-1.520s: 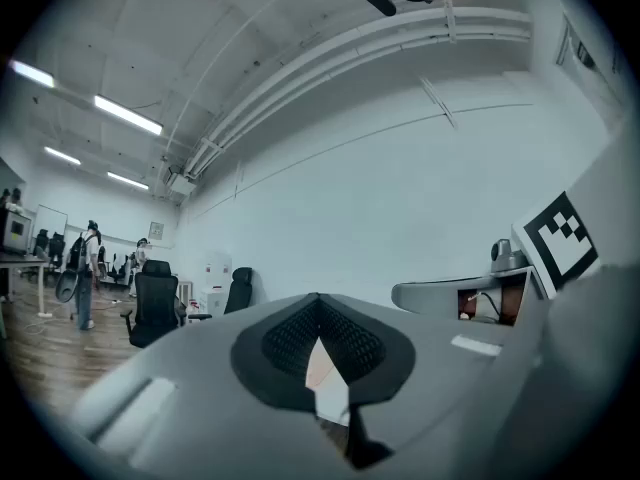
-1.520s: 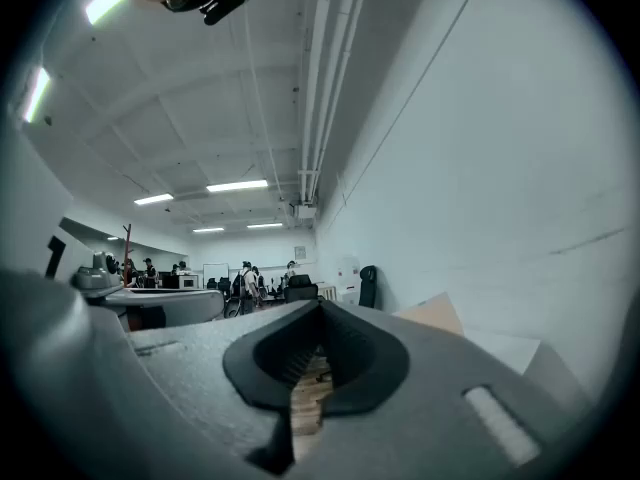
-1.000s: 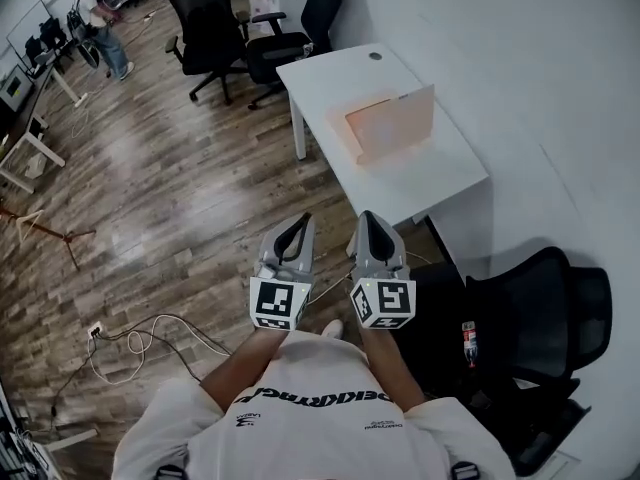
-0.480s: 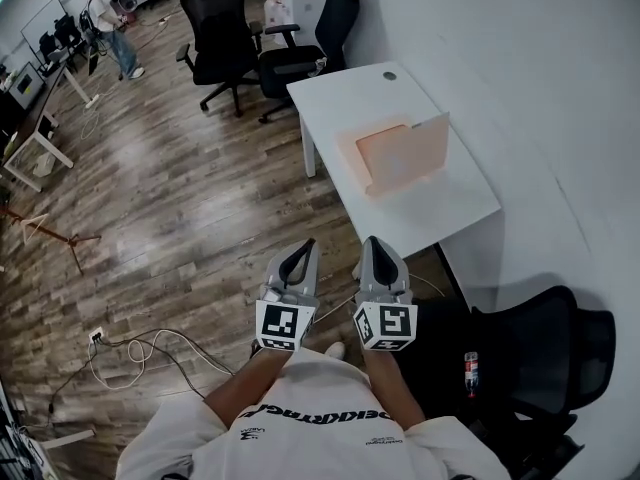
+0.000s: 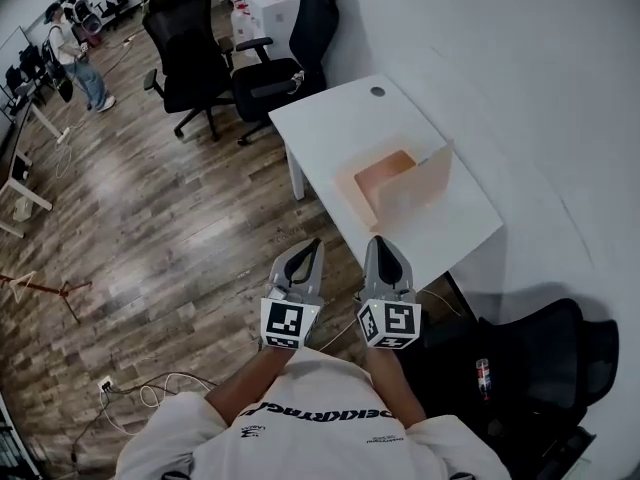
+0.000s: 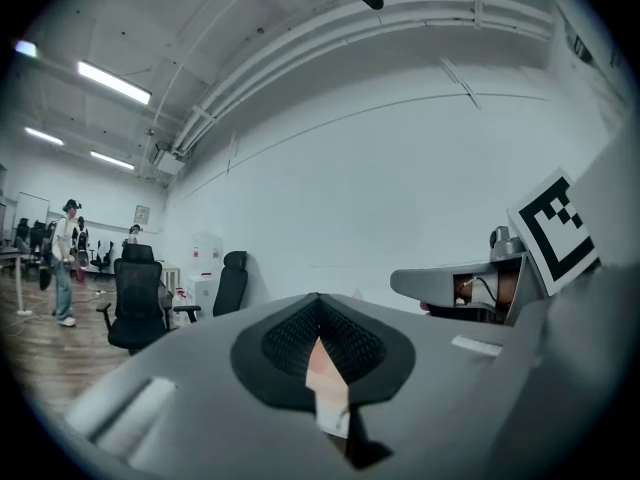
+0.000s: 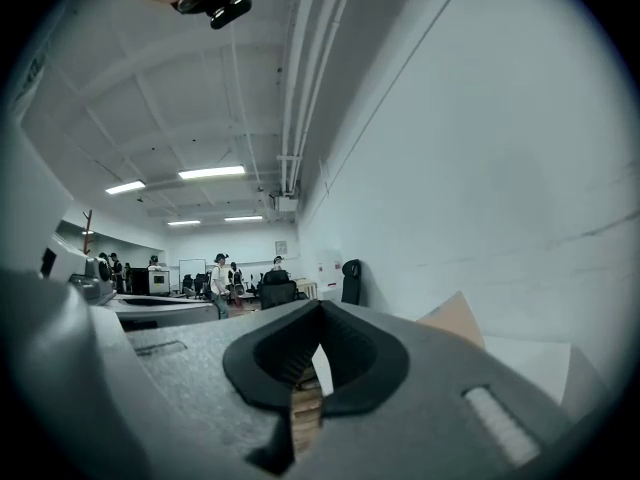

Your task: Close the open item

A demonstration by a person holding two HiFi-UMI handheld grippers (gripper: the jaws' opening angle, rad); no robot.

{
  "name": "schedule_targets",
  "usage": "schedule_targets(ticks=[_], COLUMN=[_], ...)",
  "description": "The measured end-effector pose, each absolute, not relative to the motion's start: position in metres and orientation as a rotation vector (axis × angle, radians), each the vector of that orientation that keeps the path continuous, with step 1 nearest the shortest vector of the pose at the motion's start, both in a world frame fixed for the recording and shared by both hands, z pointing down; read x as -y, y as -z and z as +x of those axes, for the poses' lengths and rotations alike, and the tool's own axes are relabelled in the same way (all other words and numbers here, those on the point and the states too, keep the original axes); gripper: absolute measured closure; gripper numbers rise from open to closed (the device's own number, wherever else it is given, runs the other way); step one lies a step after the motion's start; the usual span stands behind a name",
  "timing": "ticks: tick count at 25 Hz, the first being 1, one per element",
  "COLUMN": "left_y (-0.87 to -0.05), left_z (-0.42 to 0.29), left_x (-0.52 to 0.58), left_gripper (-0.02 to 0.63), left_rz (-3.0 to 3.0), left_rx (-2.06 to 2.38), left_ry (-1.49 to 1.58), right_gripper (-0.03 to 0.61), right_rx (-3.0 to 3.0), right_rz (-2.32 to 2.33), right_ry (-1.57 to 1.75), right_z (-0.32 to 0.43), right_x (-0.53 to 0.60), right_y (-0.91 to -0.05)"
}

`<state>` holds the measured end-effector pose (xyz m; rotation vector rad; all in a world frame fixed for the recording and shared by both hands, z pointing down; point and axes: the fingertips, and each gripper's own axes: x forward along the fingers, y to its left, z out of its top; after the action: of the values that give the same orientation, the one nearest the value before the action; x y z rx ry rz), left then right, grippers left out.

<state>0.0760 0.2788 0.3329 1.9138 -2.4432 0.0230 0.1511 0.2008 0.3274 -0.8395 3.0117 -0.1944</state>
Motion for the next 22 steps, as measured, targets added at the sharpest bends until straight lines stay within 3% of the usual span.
schedule_targets(ticks=[14,22], left_y=[-0.341,-0.363], left_z=[-0.039,-0.044], left_x=[-0.210,-0.163], left_gripper=[0.615,0.615], left_rz=[2.127,2.196], left_rx=[2.192,2.072], left_ry=[0.000,-0.033], right_gripper=[0.583,0.583], right_rx=[-2.919,-2.865], right_rz=[-1.208,-1.363], right_ry=[0.160,0.157], right_z=[0.060,0.067], right_x=[-0.150,-0.113], right_y=[-0.328,-0.340])
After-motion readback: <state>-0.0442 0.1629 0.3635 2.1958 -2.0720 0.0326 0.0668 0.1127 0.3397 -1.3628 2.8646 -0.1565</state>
